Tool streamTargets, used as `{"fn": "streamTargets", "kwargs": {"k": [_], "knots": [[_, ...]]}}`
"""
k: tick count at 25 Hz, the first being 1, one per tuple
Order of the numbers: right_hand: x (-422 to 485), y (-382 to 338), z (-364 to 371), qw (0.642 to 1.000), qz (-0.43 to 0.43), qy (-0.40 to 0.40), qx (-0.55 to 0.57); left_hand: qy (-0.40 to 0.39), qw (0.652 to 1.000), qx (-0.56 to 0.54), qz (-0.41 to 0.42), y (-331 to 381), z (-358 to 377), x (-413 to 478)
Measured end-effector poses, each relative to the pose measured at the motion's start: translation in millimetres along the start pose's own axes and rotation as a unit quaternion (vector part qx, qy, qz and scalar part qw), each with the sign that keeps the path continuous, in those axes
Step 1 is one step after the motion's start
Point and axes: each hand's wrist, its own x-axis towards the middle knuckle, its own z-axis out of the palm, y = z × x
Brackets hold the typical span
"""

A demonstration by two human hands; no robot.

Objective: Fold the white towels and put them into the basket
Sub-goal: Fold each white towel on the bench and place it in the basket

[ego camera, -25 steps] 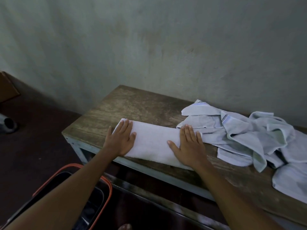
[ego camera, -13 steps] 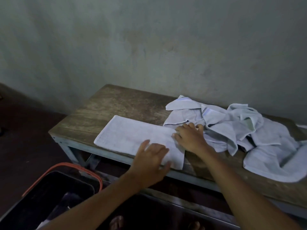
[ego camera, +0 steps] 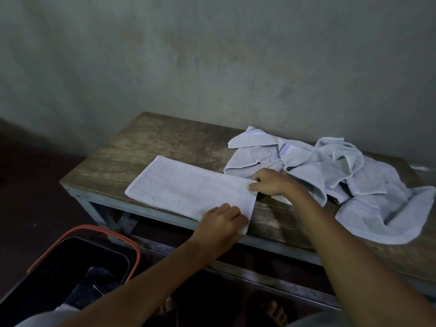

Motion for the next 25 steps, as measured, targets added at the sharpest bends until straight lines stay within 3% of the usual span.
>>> {"fn": "streamTargets", "kwargs": {"k": [5, 8, 10, 12, 25], "knots": [[-6, -3, -12, 0.976, 0.008, -0.005, 0.218, 0.07, 0.973, -0.163, -0.151, 2, -17, -2], [-9, -9, -16, 0.937, 0.019, 0.004, 0.348, 0.124, 0.906, -0.291, -0.282, 4, -31, 2], [-5, -11, -19, 0.932, 0.005, 0.019, 0.362, 0.161, 0.861, -0.333, -0.349, 1, -39, 5], [-2, -15, -21, 0.939, -0.012, 0.02, 0.342, 0.172, 0.843, -0.349, -0.372, -6, -44, 4], [-12, -7, -16, 0.976, 0.041, -0.05, 0.208, 0.143, 0.877, -0.336, -0.312, -4, -48, -3]]}}
